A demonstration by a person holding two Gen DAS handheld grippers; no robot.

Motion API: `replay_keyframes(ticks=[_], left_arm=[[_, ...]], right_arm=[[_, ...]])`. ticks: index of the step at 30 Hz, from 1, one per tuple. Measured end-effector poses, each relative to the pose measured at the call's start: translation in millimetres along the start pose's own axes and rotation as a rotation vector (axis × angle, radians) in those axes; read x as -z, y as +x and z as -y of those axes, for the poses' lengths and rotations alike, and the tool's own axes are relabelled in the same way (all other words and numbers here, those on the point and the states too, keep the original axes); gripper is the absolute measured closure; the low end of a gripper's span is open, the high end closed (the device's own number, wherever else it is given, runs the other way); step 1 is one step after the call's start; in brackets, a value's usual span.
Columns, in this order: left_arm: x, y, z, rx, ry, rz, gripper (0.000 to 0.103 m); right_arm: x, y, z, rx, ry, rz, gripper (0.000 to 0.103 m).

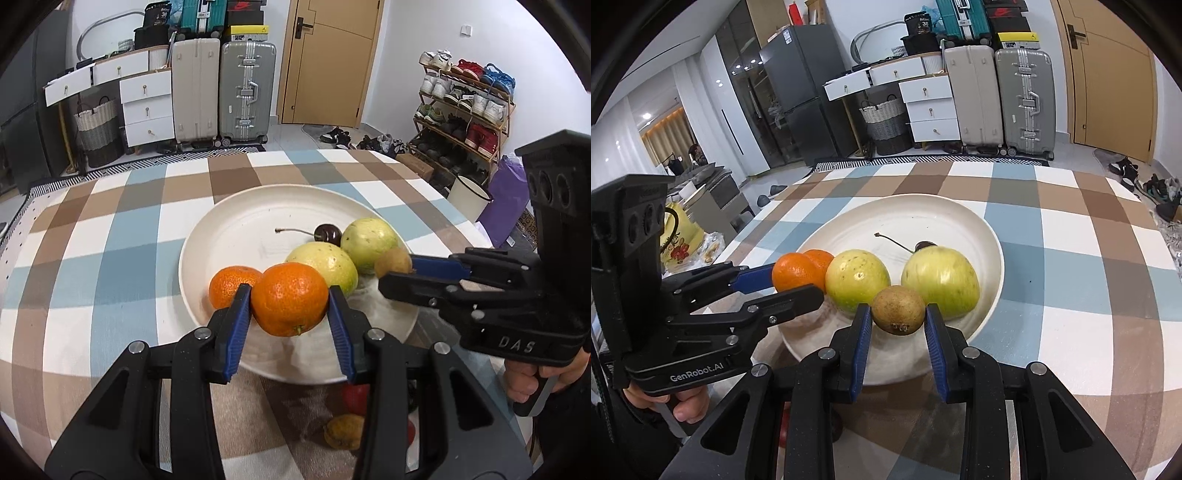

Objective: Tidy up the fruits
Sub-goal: 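Place the orange and brown pear into the white plate and open both tools, then move both tools back toward the loose tomatoes and dark plum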

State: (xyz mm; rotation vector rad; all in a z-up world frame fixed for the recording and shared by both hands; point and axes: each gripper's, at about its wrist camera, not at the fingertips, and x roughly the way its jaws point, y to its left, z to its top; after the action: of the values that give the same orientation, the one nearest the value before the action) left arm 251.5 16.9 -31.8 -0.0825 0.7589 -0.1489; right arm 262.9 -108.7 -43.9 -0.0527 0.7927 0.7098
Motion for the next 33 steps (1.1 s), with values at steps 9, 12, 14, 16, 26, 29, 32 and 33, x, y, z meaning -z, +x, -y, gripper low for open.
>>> replay_keyframes(ticks=[9,12,14,16,26,29,32,33], left_arm=[[-1.0,6.3,9.5,0.006,0.041,0.009,0.065],[1.0,6.5,12.6,0.010,0.053,0.009,0.065],[1.8,5.4,13.6,-0.006,0.057,0.024,0.065],[1.5,3.7,12.8,-0.028,0.053,0.037,0.065],[0.8,-19.0,11.2,-0.029,0.039,0.081,0.049],[3.8,-30.7,8.0,-0.048,0.022,0.101,0.024],[8.2,-45.7,2.0,-0.054,-0.006,0.125,0.020],[10.1,-50.0,-0.5,-0.056,-0.017,0.127,0.019]], right_arm=[[0.4,5.9,3.1,0.038,-0.008,-0.002,0.073],[-0.3,4.8,6.7,0.052,-0.001,0.004,0.073],[-0.6,2.2,7.6,0.060,0.001,0.013,0.072],[-1.1,-4.0,6.8,0.063,-0.006,0.034,0.067],[6.5,-24.3,3.9,0.063,-0.021,0.070,0.054],[9.4,-26.8,3.0,0.072,-0.028,0.069,0.052],[12.2,-31.5,1.6,0.059,-0.027,0.072,0.034],[13.3,-33.9,1.2,0.054,-0.026,0.078,0.024]])
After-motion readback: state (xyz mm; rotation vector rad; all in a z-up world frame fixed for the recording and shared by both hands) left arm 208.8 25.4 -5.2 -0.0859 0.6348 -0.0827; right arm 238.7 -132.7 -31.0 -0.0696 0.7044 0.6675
